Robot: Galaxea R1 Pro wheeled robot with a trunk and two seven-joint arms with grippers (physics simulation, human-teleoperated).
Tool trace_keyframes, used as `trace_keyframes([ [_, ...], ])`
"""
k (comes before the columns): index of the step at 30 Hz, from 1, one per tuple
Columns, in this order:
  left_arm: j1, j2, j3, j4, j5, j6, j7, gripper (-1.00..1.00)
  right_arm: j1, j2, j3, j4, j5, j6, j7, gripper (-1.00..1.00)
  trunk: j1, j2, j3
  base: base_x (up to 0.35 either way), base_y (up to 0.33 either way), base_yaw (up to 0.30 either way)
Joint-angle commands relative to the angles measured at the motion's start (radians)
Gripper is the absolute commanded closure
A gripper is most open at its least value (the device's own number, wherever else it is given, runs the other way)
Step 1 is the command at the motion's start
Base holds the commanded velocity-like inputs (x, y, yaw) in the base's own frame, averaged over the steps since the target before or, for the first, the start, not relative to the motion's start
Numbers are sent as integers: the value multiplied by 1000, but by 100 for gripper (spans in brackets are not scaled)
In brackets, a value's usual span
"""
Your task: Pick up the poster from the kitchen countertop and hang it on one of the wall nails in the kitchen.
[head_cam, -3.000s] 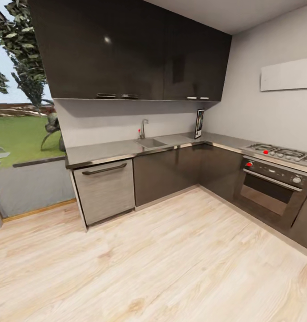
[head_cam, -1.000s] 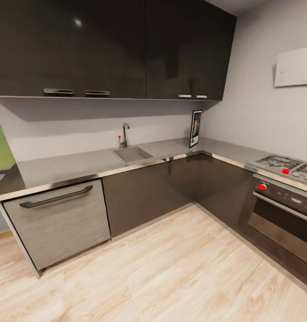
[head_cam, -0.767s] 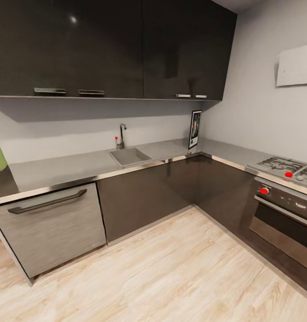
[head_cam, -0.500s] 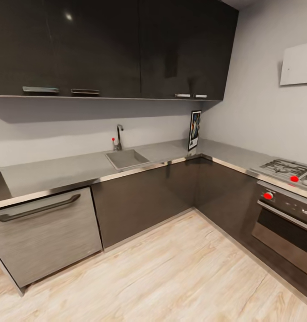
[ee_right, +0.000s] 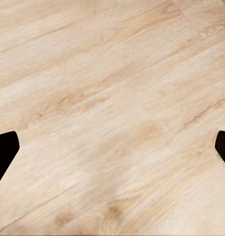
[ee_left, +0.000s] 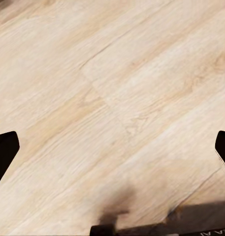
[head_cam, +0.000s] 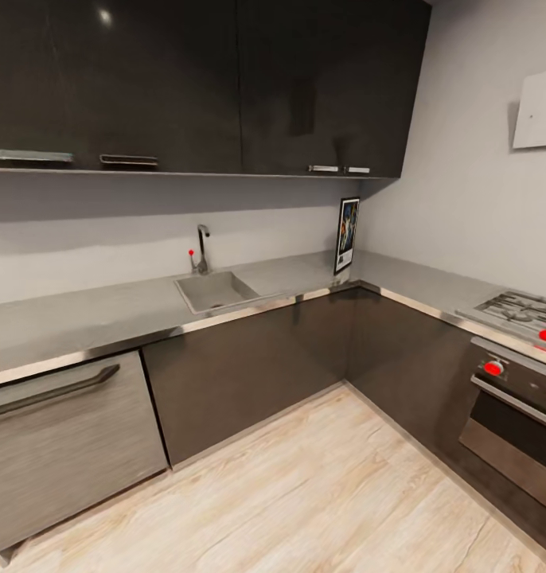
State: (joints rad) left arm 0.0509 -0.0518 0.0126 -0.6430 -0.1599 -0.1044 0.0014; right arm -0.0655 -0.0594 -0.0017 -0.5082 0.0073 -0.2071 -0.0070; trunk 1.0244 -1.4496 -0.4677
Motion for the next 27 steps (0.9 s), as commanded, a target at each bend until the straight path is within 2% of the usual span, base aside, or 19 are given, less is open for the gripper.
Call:
trace_keyframes([
  [1,0,0,1,-1,-9,-2,0,-100,0,0,0,1,1,-3,-1,-100,1,0,-1,319,-68,0],
  [8,1,0,3,-3,-8,-1,0,-100,0,2,-2,-5,0,-3,-1,-100,1,0,-1,135,-22,0],
  [11,0,0,4,-4,-2,-4,-2,-100,0,44,10,-187,2,-3,-105,-100,1,0,-1,6,-1,0],
  [12,1,0,5,-4,0,-4,-2,-100,-5,74,67,-362,2,47,-247,-100,1,0,-1,2,0,0],
  [14,1,0,8,-4,1,-4,-2,-100,-12,84,117,-443,1,113,-310,-100,1,0,-1,1,0,0],
  [15,1,0,48,-4,6,-5,-3,-100,-69,107,170,-545,0,246,-393,-100,1,0,-1,0,0,0],
  [17,1,0,104,-4,14,-5,-5,-100,-155,135,211,-635,-3,390,-474,-100,1,0,-1,0,0,0],
  [18,0,0,143,-4,18,-6,-6,-100,-228,153,236,-693,-7,501,-531,-100,1,0,-1,0,0,0],
  [21,0,0,177,-4,22,-6,-7,-100,-324,169,259,-741,-13,625,-586,-100,1,0,-1,0,0,0],
  [23,0,0,198,-3,25,-6,-7,-100,-438,184,273,-763,-36,714,-636,-100,1,0,-1,0,0,0],
  [24,0,0,201,-3,25,-6,-7,-100,-467,186,275,-763,-47,726,-656,-100,1,0,-1,0,0,0],
  [25,0,0,205,-3,26,-6,-7,-100,-520,190,277,-759,-71,744,-704,-100,1,0,-1,0,0,0],
  [27,0,0,208,-4,26,-6,-7,-100,-574,193,279,-749,-104,757,-764,-100,1,0,-1,0,0,0],
])
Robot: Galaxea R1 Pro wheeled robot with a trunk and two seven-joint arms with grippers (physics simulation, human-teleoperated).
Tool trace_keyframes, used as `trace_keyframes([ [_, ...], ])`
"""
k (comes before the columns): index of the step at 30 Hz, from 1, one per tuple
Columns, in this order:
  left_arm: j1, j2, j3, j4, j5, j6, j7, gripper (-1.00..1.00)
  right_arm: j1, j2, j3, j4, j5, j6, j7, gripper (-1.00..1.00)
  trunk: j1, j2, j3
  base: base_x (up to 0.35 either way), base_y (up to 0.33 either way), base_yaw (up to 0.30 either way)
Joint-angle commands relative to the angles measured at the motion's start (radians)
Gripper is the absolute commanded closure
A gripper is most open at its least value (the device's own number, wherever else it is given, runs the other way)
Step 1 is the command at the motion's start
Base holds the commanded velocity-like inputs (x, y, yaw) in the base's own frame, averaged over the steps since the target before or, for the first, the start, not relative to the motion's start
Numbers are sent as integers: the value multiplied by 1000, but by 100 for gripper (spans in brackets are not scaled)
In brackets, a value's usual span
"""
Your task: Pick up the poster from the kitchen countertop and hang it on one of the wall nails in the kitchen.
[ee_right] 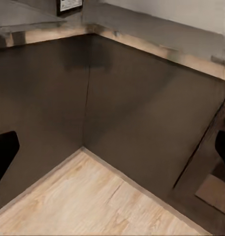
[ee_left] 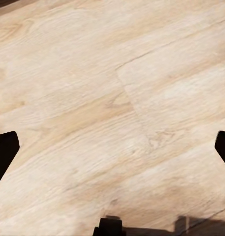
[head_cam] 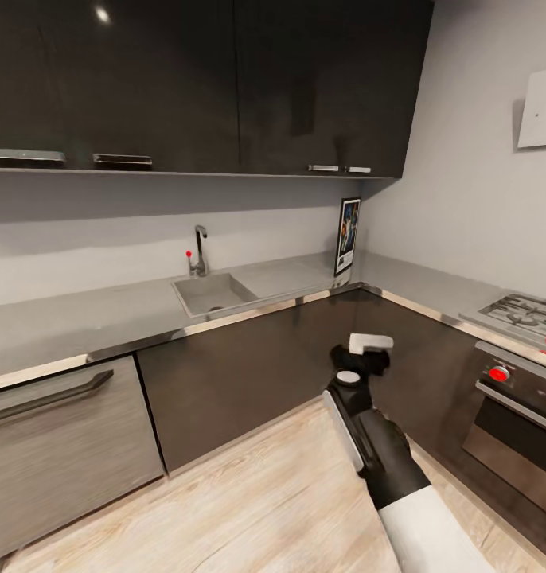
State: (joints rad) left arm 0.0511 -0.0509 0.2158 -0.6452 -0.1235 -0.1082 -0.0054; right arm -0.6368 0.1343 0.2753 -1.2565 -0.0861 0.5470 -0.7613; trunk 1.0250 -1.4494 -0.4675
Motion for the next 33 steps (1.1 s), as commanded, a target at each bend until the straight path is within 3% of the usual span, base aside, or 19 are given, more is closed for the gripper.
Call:
trace_keyframes([
  [1,0,-1,7,-2,-10,-2,-1,-100,-53,2,4,16,-49,12,-67,-100,0,-1,-1,0,0,0],
  [7,0,-1,9,-2,-10,-2,-1,-100,-166,5,16,56,-146,23,-171,-100,0,-1,-1,1,0,0],
  [9,0,-1,9,-2,-10,-2,-1,-100,-178,5,54,55,-155,21,-183,-100,0,-1,-1,105,0,0],
  [11,0,-2,9,-3,-10,-2,-1,-100,-187,5,126,43,-164,19,-191,-100,0,-1,-1,237,-20,0],
  [13,0,-1,9,-4,-10,-2,-1,-100,-189,5,144,23,-167,21,-192,-100,0,-1,-1,295,-60,0],
  [33,0,-1,10,-7,-10,-2,-1,-100,-193,5,159,-3,-169,23,-185,-100,0,-1,-1,323,-104,0],
])
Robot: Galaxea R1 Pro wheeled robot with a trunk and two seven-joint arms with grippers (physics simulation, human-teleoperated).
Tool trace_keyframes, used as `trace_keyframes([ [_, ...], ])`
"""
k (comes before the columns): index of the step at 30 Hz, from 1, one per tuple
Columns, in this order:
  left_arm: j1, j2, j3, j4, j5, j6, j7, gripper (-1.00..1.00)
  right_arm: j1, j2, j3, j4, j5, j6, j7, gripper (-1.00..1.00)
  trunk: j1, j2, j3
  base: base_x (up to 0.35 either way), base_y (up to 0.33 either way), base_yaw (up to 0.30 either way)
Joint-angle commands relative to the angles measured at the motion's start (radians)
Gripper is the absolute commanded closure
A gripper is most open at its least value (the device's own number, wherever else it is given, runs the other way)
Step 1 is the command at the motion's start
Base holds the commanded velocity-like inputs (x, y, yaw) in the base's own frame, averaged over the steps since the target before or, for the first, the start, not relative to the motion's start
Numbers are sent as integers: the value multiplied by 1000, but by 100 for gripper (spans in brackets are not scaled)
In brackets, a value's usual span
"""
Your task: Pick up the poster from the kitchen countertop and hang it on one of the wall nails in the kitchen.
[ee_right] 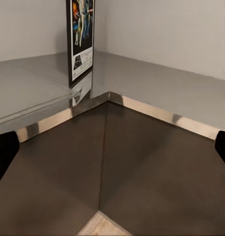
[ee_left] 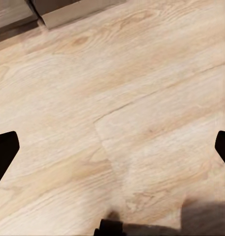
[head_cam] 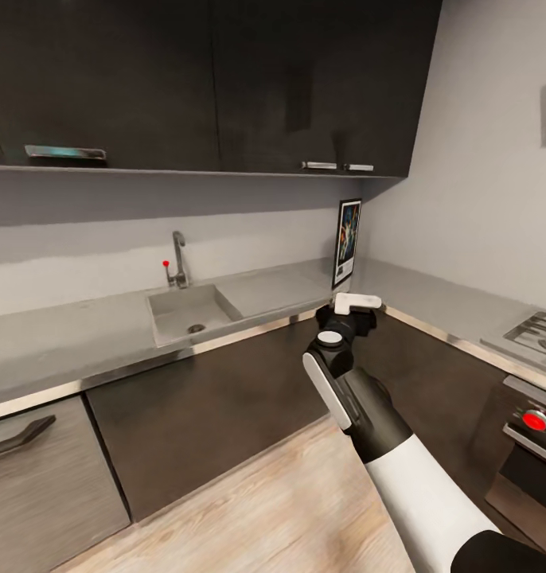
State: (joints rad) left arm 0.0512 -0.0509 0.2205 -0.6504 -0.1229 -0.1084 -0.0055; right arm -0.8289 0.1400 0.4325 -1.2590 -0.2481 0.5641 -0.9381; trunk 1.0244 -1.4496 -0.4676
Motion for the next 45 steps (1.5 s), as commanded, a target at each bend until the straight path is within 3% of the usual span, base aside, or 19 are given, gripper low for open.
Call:
trace_keyframes([
  [1,0,-1,5,-2,-11,-2,-1,-100,-2,0,2,-1,-7,6,-7,-100,1,0,-1,326,-111,0],
  [10,0,-1,5,-2,-11,-2,-1,-100,-26,0,2,-1,-28,5,26,-100,1,0,-1,326,-113,0],
  [11,0,-1,5,-2,-11,-2,-1,-100,-63,0,2,5,-98,6,38,-100,1,0,-1,326,-114,0],
  [15,0,-1,5,-2,-11,-2,-1,-100,-113,0,2,16,-156,7,40,-100,1,0,-1,326,-114,0],
  [21,0,-1,5,-2,-11,-2,1,-100,-136,0,2,10,-168,2,34,-100,1,0,-1,278,-98,0],
  [33,0,-2,5,-2,-11,-1,1,-100,-138,-2,2,16,-187,0,33,-100,1,0,-1,42,-16,0],
  [45,1,-3,5,-2,-11,-1,1,-100,-138,-2,2,19,-189,0,33,-100,1,0,-1,300,-106,0],
])
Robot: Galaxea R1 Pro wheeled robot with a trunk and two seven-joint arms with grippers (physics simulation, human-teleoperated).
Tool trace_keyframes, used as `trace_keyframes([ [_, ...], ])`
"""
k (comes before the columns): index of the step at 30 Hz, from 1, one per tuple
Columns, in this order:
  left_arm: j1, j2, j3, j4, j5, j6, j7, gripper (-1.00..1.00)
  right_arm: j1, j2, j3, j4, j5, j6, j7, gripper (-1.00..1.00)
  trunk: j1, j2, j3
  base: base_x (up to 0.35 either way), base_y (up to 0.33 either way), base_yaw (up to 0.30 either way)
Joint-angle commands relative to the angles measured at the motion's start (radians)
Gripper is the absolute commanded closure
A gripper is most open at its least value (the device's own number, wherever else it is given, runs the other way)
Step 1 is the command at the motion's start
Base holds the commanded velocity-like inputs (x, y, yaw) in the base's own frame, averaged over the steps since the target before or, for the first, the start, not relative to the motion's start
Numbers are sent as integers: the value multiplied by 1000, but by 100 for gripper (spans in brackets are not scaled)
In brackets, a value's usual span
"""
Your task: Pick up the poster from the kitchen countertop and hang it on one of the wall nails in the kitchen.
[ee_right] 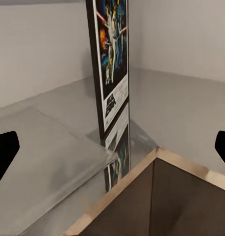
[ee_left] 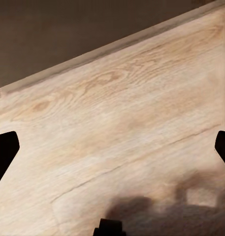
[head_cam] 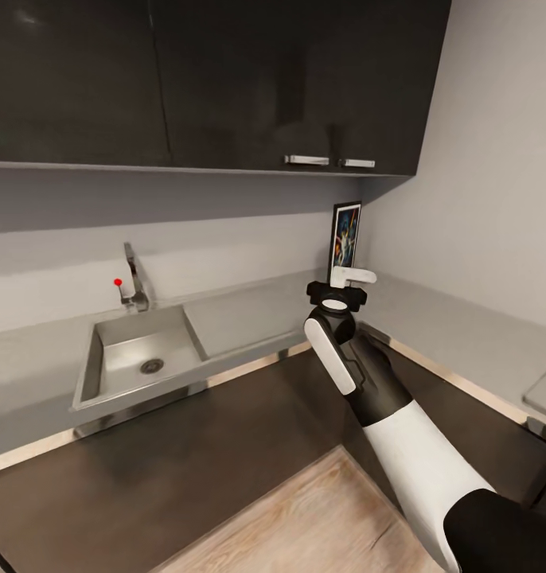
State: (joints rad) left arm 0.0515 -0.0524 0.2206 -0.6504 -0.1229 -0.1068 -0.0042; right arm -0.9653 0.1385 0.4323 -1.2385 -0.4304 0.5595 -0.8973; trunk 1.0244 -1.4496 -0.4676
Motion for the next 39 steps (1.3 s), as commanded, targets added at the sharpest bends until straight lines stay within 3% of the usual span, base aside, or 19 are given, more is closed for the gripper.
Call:
trace_keyframes([
  [1,0,-1,5,-2,-11,-2,0,-100,-1,0,2,-1,-6,5,-8,-100,1,0,-1,311,-110,0],
  [17,0,-1,5,0,-11,-2,0,-100,9,0,3,22,-12,0,0,-100,1,0,-1,282,-98,0],
  [23,0,-1,6,0,-11,-3,0,-100,16,-1,3,32,-69,-54,5,-100,1,0,-1,47,-15,0],
  [29,0,-1,6,0,-10,-4,0,-100,17,-2,4,39,-87,-75,28,-100,1,0,-1,8,-3,0],
  [34,0,-1,5,0,-10,-4,0,-100,19,-2,6,108,-90,-151,37,-100,1,0,-1,1,0,0],
  [39,0,-1,5,0,-10,-4,0,-100,19,-3,63,154,-91,-188,39,-100,1,0,-1,0,0,0],
])
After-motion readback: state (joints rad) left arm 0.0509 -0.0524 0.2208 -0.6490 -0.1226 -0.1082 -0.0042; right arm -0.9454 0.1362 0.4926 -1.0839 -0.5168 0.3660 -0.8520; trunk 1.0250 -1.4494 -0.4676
